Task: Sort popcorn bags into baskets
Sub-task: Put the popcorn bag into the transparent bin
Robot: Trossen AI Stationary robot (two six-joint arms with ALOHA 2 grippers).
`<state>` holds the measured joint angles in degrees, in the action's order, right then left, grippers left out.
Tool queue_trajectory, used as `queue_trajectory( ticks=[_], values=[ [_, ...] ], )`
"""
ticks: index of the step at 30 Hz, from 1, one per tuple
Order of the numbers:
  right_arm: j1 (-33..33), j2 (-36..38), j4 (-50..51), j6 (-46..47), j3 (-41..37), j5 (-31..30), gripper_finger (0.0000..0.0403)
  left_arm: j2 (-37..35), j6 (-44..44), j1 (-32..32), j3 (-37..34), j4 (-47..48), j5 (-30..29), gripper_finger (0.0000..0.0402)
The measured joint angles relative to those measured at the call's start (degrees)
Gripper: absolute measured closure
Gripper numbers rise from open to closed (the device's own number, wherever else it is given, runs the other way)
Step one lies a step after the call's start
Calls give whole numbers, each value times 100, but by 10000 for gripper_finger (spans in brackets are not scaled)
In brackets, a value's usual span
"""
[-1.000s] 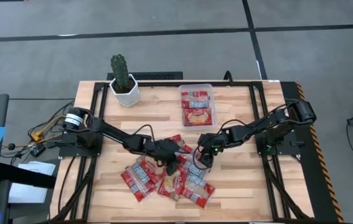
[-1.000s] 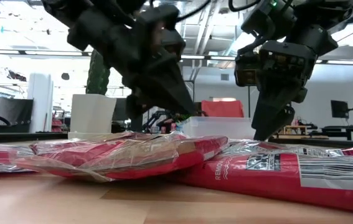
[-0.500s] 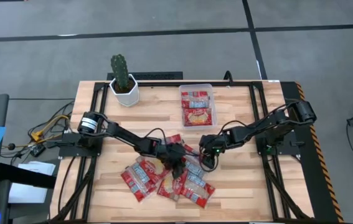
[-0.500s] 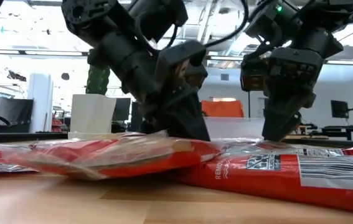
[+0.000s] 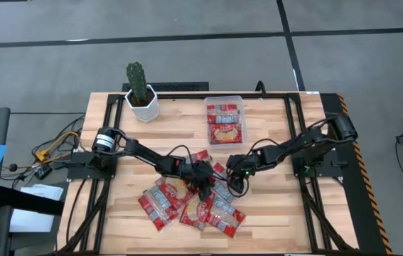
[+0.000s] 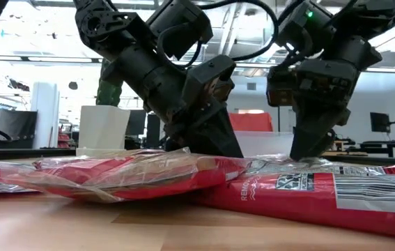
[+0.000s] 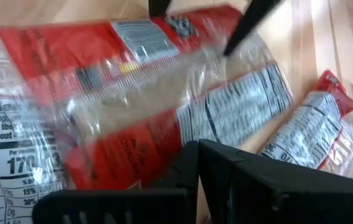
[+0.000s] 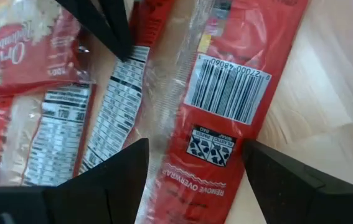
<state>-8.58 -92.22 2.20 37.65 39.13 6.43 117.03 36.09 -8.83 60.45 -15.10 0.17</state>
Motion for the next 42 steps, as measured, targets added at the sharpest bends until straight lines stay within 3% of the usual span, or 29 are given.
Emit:
queue_trajectory(
  ticks=[5,10,21,37,42],
  values=[
    [11,-423,-732,101,26,506,117,3,36,19,-7,17,45,401],
    [111,-357,-861,120,22,747,117,10,96,27,-11,49,64,401],
    [758,216,159,287,-4,718,117,15,15,80,-9,192,41,401],
    [342,-549,-1140,707,51,829,119,13,-176,94,-20,255,-42,402],
    [378,-555,-1055,599,62,836,153,13,-232,157,-22,271,-35,402]
  ],
)
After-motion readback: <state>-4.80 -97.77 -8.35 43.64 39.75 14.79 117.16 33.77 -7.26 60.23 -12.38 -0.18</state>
